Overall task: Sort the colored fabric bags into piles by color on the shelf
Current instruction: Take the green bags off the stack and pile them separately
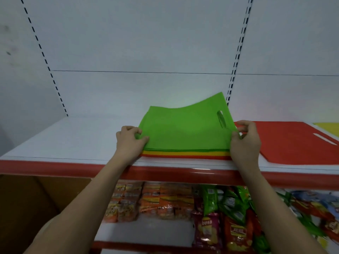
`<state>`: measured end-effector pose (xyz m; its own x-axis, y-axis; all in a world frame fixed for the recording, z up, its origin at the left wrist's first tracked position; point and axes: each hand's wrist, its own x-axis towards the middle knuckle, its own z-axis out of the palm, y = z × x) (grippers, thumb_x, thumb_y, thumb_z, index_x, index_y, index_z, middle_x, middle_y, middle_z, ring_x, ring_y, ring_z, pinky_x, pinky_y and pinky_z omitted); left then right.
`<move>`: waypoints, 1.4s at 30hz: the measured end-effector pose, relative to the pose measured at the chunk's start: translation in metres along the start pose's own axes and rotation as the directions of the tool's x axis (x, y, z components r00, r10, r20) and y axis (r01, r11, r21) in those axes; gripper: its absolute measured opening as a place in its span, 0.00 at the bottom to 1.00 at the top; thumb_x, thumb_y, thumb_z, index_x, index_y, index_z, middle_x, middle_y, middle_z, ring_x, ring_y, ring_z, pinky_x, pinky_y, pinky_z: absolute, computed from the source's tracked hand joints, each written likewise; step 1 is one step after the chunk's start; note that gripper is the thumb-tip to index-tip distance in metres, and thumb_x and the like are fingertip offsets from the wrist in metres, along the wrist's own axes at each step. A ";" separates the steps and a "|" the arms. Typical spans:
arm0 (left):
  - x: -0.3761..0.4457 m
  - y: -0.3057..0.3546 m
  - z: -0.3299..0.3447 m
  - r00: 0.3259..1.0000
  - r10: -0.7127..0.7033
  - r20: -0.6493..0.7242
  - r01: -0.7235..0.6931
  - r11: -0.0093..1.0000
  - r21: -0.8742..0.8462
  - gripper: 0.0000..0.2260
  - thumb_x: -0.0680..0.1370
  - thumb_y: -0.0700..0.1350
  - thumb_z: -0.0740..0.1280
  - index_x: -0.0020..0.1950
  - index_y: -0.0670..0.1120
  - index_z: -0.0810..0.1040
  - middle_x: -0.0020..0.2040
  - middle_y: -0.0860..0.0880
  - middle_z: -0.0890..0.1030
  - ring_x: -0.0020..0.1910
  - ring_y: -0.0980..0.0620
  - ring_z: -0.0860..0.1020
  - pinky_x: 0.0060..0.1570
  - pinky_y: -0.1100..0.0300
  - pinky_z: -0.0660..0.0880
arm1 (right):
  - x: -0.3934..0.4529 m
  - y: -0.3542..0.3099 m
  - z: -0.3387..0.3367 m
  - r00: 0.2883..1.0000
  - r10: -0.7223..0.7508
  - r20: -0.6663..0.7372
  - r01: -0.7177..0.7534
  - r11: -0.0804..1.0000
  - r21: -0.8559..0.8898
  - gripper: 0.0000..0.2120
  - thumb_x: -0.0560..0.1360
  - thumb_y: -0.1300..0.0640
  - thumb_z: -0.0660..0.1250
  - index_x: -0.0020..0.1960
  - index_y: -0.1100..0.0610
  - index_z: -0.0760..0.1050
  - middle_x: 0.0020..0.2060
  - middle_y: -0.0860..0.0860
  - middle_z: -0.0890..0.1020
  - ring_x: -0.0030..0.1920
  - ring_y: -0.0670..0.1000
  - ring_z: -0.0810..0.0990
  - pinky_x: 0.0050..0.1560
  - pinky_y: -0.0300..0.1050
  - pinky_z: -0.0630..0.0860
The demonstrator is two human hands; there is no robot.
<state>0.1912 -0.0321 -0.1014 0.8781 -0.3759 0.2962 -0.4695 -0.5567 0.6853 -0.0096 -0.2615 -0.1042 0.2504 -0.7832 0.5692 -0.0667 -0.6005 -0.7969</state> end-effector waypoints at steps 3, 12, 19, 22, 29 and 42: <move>-0.003 0.011 -0.014 0.999 -0.033 0.015 0.031 0.992 0.122 0.14 0.76 0.52 0.70 0.59 0.48 0.79 0.65 0.45 0.70 0.69 0.42 0.62 0.65 0.49 0.63 | -0.001 -0.017 -0.006 0.999 -0.005 0.034 0.006 0.999 -0.034 0.14 0.75 0.67 0.61 0.57 0.54 0.71 0.45 0.52 0.77 0.47 0.59 0.75 0.46 0.54 0.73; -0.021 0.061 -0.070 0.930 0.064 0.362 0.205 0.728 -0.655 0.10 0.80 0.31 0.61 0.59 0.40 0.74 0.52 0.40 0.79 0.39 0.47 0.80 0.28 0.61 0.80 | -0.013 -0.095 -0.095 0.980 0.117 0.159 -0.114 0.993 -0.029 0.12 0.78 0.69 0.60 0.54 0.53 0.73 0.42 0.55 0.80 0.36 0.54 0.77 0.34 0.48 0.72; -0.059 0.089 -0.044 0.844 0.289 0.453 0.127 0.711 -0.691 0.28 0.76 0.27 0.58 0.63 0.57 0.77 0.58 0.46 0.76 0.52 0.46 0.76 0.54 0.50 0.77 | -0.061 -0.109 -0.181 0.958 0.259 0.121 -0.248 0.963 -0.104 0.17 0.78 0.73 0.56 0.58 0.60 0.78 0.50 0.56 0.80 0.43 0.55 0.74 0.43 0.48 0.70; -0.082 0.115 -0.029 0.800 0.338 0.495 0.068 0.770 -0.634 0.27 0.74 0.27 0.59 0.62 0.51 0.81 0.61 0.49 0.75 0.59 0.50 0.70 0.64 0.52 0.68 | -0.074 -0.105 -0.225 0.957 0.287 0.047 -0.282 0.955 -0.087 0.16 0.79 0.71 0.58 0.58 0.56 0.78 0.57 0.59 0.79 0.49 0.58 0.78 0.48 0.52 0.75; -0.155 0.204 0.021 0.720 0.434 0.542 0.042 0.751 -0.659 0.21 0.76 0.30 0.64 0.69 0.38 0.74 0.68 0.40 0.74 0.65 0.45 0.75 0.69 0.52 0.69 | -0.100 -0.094 -0.345 0.927 0.371 0.055 -0.359 0.921 -0.150 0.26 0.76 0.66 0.70 0.72 0.58 0.69 0.61 0.53 0.75 0.51 0.52 0.82 0.50 0.45 0.80; -0.320 0.350 0.144 0.549 0.542 0.637 0.096 0.715 -0.692 0.29 0.74 0.28 0.67 0.74 0.42 0.69 0.64 0.41 0.78 0.56 0.43 0.80 0.61 0.47 0.76 | -0.142 -0.046 -0.575 0.895 0.399 -0.201 -0.445 0.837 -0.318 0.22 0.79 0.68 0.62 0.72 0.58 0.69 0.60 0.52 0.72 0.43 0.43 0.75 0.30 0.22 0.69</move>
<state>-0.2676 -0.2127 -0.0522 0.1682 -0.9795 0.1105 -0.1875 0.0783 0.9791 -0.5974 -0.2157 -0.0319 0.0029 -0.9726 0.2325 -0.4747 -0.2060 -0.8557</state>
